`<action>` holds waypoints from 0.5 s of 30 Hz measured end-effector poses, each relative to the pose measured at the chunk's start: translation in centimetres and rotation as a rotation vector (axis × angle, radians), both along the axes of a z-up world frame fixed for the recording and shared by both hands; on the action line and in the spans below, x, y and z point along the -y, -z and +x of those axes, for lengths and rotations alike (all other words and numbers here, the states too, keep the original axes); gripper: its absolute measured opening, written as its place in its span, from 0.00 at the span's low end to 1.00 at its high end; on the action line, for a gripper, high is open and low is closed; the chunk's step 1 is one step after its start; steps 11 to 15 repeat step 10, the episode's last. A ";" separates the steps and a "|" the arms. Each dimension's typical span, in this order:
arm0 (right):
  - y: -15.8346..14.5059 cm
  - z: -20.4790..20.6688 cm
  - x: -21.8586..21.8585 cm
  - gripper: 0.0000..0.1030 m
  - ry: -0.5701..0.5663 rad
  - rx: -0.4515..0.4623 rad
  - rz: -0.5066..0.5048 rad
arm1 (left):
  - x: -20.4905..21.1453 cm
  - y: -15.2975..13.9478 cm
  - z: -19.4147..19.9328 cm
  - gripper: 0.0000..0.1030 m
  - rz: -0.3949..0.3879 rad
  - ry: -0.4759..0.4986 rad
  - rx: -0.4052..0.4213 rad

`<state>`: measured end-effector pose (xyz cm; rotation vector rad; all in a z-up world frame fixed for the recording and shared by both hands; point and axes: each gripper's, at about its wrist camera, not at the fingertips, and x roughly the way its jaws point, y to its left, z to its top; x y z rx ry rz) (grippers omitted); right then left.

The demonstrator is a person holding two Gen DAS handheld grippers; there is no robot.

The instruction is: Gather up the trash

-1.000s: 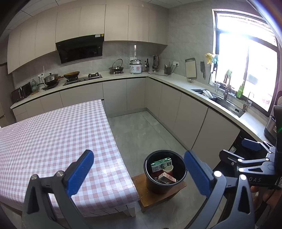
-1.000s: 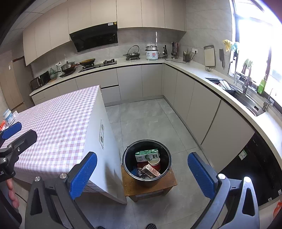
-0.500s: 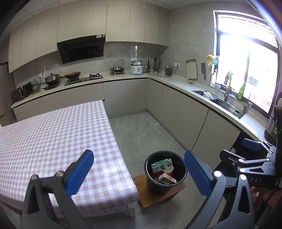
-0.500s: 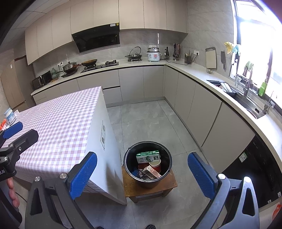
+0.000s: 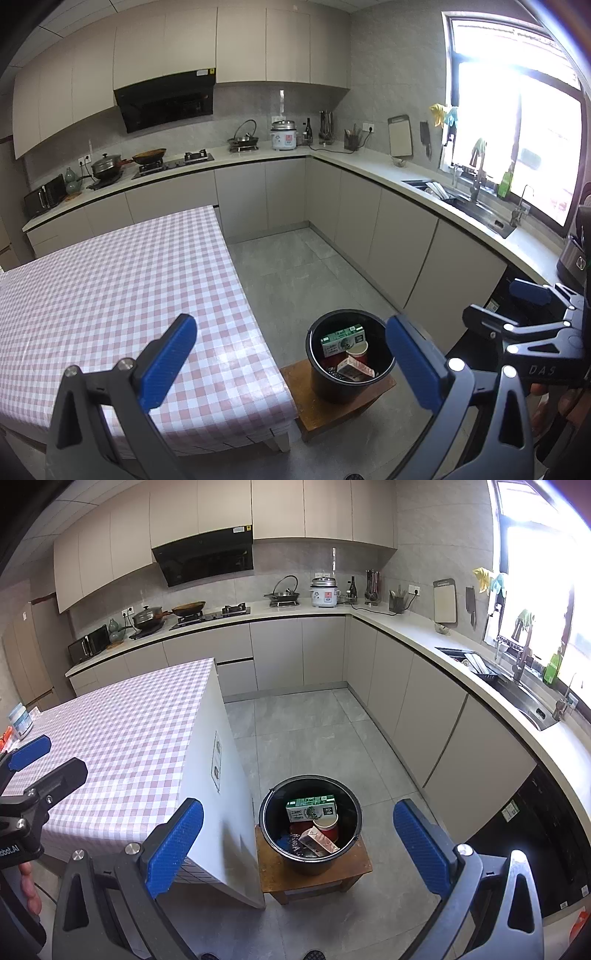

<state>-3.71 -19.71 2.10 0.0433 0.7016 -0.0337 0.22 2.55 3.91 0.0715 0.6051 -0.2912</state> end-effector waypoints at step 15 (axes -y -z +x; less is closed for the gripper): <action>0.2 0.5 0.5 1.00 0.010 0.004 0.011 | 0.1 0.5 0.7 1.00 -0.005 0.001 -0.014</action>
